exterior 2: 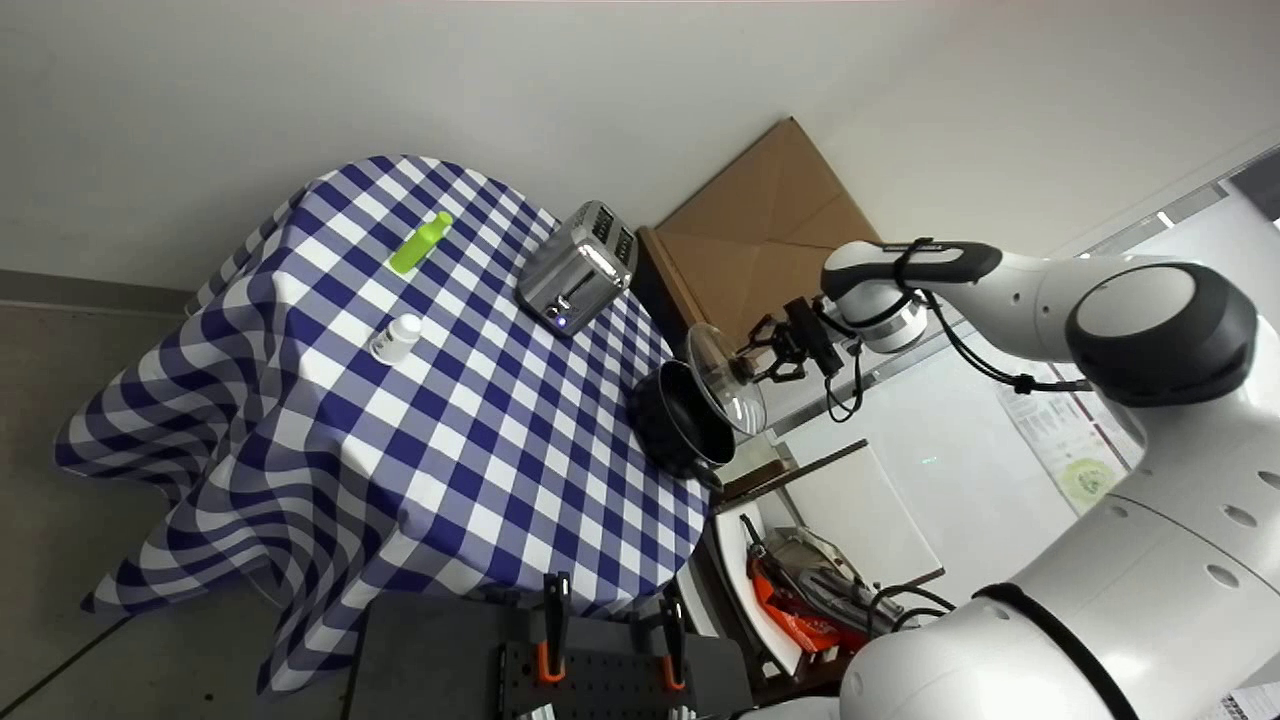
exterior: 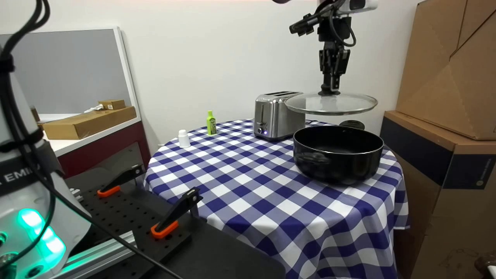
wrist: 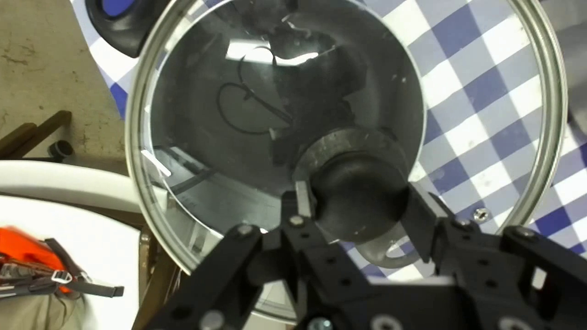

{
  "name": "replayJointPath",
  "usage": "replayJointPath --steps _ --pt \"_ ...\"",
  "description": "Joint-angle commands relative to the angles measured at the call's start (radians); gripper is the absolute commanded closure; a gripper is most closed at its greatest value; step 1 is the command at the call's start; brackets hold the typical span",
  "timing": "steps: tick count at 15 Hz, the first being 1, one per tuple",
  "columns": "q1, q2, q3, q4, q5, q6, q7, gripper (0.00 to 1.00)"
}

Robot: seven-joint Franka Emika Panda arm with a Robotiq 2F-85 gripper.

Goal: Remove the lid from the pot

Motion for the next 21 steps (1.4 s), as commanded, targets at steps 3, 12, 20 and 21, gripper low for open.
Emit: replayJointPath --steps 3,12,20,21 --pt "0.096 -0.201 0.058 -0.196 -0.068 -0.005 -0.054 0.75" --pt "0.235 -0.112 0.171 -0.357 -0.124 0.147 -0.028 0.75" --pt "0.283 0.111 0.160 -0.366 -0.150 0.411 -0.059 0.75" --pt "0.290 0.131 0.160 -0.364 -0.146 0.426 -0.063 0.75"
